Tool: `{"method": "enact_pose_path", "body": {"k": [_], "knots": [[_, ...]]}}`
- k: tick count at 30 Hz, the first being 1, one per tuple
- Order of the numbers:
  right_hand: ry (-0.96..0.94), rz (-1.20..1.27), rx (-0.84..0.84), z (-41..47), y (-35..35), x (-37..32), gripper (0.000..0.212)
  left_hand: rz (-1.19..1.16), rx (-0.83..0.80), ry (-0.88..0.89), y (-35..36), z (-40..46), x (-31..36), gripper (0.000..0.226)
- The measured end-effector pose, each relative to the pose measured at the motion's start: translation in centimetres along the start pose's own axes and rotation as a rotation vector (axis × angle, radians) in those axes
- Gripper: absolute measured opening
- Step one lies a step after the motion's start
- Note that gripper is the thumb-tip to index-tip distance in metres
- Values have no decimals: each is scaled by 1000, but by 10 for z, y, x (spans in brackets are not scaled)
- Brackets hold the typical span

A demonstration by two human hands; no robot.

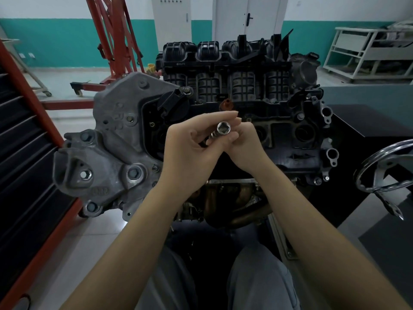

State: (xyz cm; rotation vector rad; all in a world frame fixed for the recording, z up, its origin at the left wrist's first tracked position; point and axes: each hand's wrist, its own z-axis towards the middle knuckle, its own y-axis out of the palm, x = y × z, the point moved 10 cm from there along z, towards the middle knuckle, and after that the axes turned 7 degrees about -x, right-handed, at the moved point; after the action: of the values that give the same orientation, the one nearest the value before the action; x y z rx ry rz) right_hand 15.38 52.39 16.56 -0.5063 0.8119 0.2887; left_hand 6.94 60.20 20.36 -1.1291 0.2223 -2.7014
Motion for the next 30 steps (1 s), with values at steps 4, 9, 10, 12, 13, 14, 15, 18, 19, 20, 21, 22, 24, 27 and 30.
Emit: {"method": "enact_pose_path", "body": {"k": [4,9,10,12,13,14,15,18,19,20,21,22,24,27,30], "knots": [[3,-6,57,0,-5,1,38,100,45,-8,-4,0,2,33],[5,23,31,1,-2,-1,40,58,108,-29,-9,-1,-1,30],[11,31,14,1,-1,-1,39,24,74,-26,-7,0,-2,32],[19,41,7,0,-1,1,37,-29,1,-26,-1,1,-2,36],[21,40,23,0,-2,1,39,-37,-25,-28,1,1,-2,37],[19,34,43,0,-4,2,41,-21,-31,-28,2,1,-2,37],[16,25,60,0,-6,3,41,16,-14,-26,1,2,-1,36],[9,17,75,0,-7,3,35,94,94,-29,-7,1,0,33],[6,18,69,0,-7,2,34,91,116,-29,-9,0,0,32],[5,20,59,0,-5,1,36,79,124,-30,-9,0,-1,32],[1,22,41,-1,-4,-1,39,53,114,-34,-8,0,-3,33],[1,29,23,-1,-2,-1,41,19,88,-37,-6,1,-5,34],[6,34,21,-2,-4,2,38,-32,19,-41,1,1,-7,36],[1,25,89,-3,-10,4,39,16,-6,-27,4,1,-6,36],[-14,21,105,-2,-10,3,37,89,115,-27,-6,0,-4,29]]}}
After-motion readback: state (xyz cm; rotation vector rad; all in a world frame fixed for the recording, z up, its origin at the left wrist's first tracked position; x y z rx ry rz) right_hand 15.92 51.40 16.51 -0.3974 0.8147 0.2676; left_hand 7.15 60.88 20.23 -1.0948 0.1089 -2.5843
